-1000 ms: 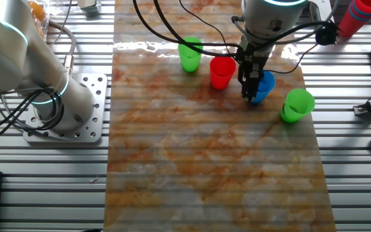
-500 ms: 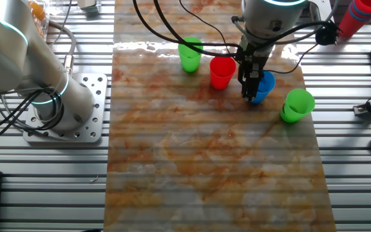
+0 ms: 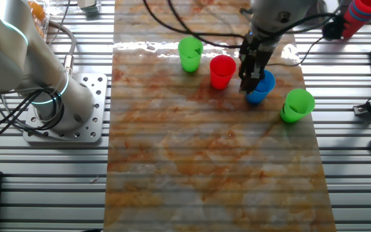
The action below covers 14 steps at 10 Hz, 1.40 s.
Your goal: Stack the cups
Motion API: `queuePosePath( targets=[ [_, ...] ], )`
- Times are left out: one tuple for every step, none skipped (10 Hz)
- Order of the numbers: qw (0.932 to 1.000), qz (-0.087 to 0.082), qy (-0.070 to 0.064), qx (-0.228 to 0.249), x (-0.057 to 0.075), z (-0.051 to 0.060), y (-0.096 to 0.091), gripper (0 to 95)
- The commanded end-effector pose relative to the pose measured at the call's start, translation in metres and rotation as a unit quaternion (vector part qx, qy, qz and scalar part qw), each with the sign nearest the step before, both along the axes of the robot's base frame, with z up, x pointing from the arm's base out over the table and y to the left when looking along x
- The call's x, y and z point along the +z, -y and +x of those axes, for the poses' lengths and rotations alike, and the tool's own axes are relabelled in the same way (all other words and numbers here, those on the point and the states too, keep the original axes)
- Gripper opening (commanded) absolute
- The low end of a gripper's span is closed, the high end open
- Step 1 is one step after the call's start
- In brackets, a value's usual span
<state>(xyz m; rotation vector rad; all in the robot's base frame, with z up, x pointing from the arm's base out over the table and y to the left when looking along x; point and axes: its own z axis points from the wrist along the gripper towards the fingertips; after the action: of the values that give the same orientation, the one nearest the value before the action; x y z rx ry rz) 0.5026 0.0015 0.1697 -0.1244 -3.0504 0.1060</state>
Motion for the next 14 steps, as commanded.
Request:
queuePosePath(
  targets=[
    [1.0000, -0.008, -0.003, 0.000, 0.000, -0.002, 0.001, 0.0],
    [0.9999, -0.015, -0.003, 0.006, 0.001, -0.001, 0.000, 0.0],
    [0.9997, -0.020, -0.003, 0.013, 0.002, -0.001, -0.001, 0.0],
    [0.9994, -0.020, -0.002, 0.029, 0.005, -0.003, -0.005, 0.0],
    [0.9986, -0.018, -0.006, 0.049, 0.009, -0.007, -0.013, 0.0],
    [0.9974, -0.013, -0.009, 0.071, 0.012, -0.010, -0.020, 0.0],
    [0.9954, -0.011, -0.011, 0.095, 0.015, -0.013, -0.028, 0.0],
    [0.9899, -0.008, -0.018, 0.140, 0.020, -0.014, -0.036, 0.0],
    [0.9855, -0.004, -0.022, 0.168, 0.022, -0.014, -0.040, 0.0],
    [0.9794, 0.000, -0.026, 0.200, 0.026, -0.012, -0.052, 0.0],
    [0.9766, 0.001, -0.029, 0.213, 0.028, -0.010, -0.058, 0.0],
    [0.9705, 0.005, -0.038, 0.238, 0.029, -0.005, -0.065, 0.0],
    [0.9609, 0.010, -0.052, 0.272, 0.031, 0.001, -0.074, 0.0],
    [0.9552, 0.011, -0.062, 0.289, 0.033, 0.004, -0.078, 0.0]
  ],
)
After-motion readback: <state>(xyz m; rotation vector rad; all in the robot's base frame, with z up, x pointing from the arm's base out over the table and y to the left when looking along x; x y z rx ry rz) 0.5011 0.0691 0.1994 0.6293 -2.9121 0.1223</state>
